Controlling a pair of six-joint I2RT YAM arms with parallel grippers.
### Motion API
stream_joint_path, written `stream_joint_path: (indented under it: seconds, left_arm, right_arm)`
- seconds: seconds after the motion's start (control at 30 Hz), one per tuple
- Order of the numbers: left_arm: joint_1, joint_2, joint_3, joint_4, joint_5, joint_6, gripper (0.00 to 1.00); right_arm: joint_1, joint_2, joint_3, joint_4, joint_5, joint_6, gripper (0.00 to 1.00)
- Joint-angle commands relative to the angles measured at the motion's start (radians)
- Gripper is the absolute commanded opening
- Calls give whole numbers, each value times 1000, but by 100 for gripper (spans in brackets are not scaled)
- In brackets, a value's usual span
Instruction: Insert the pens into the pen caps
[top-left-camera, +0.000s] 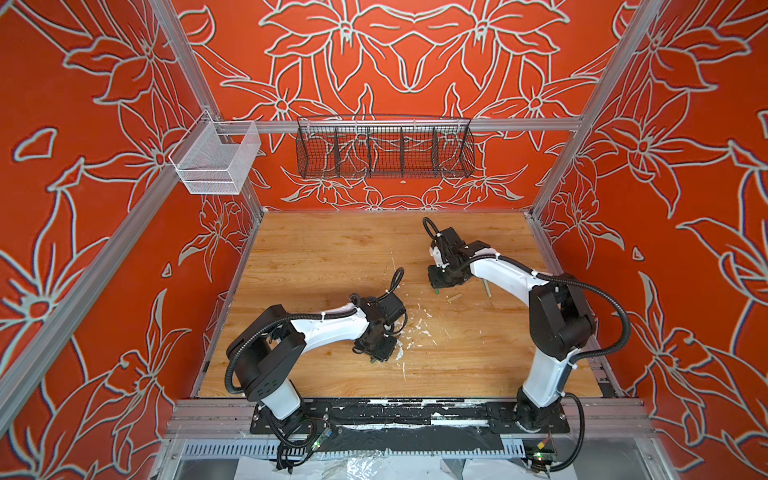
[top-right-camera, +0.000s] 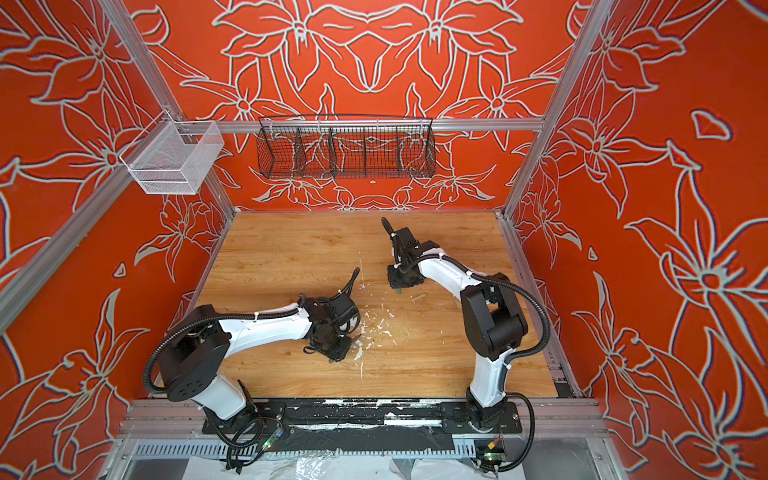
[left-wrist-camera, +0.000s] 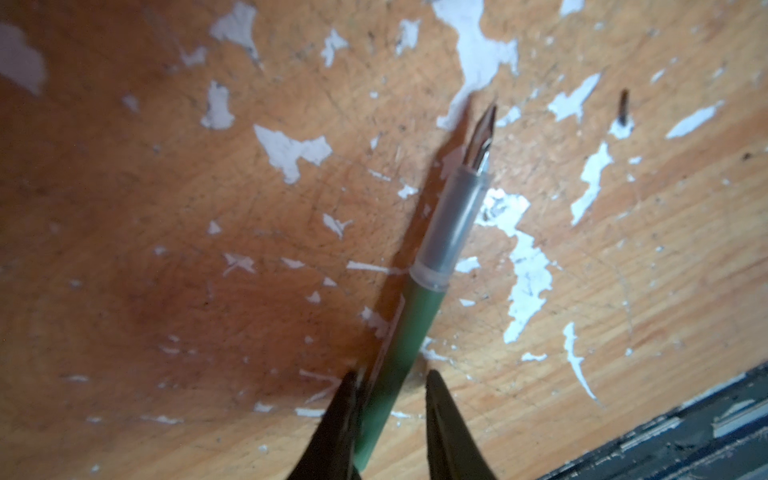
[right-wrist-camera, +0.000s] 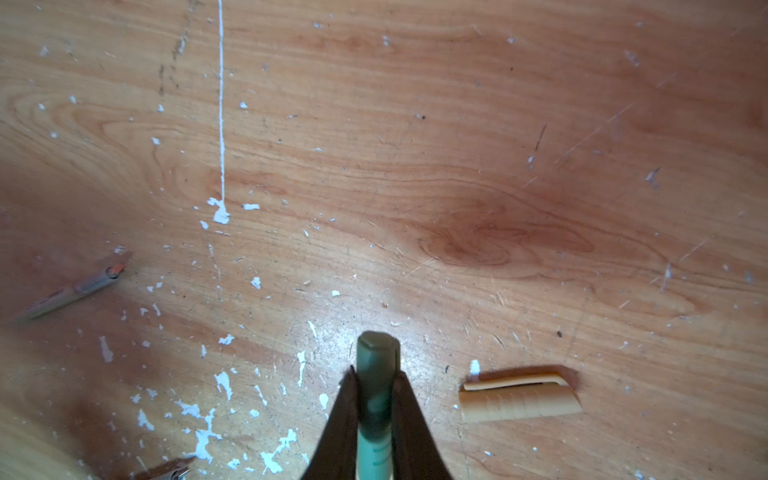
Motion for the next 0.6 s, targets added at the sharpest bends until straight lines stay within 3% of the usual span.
stream_joint_path:
  seconds: [0.0, 0.4, 0.57]
  left_arm:
    - [-14, 3, -32, -11, 5, -18, 28]
    - [-37, -14, -61, -4, -22, -47, 35]
    - [-39, -2, -57, 0, -40, -44, 26]
  right_arm:
    - [-7, -41, -24, 23, -20, 23, 15]
    - [-13, -81, -61, 50, -31, 39, 15]
    - [-13, -97, -74, 59, -26, 43, 15]
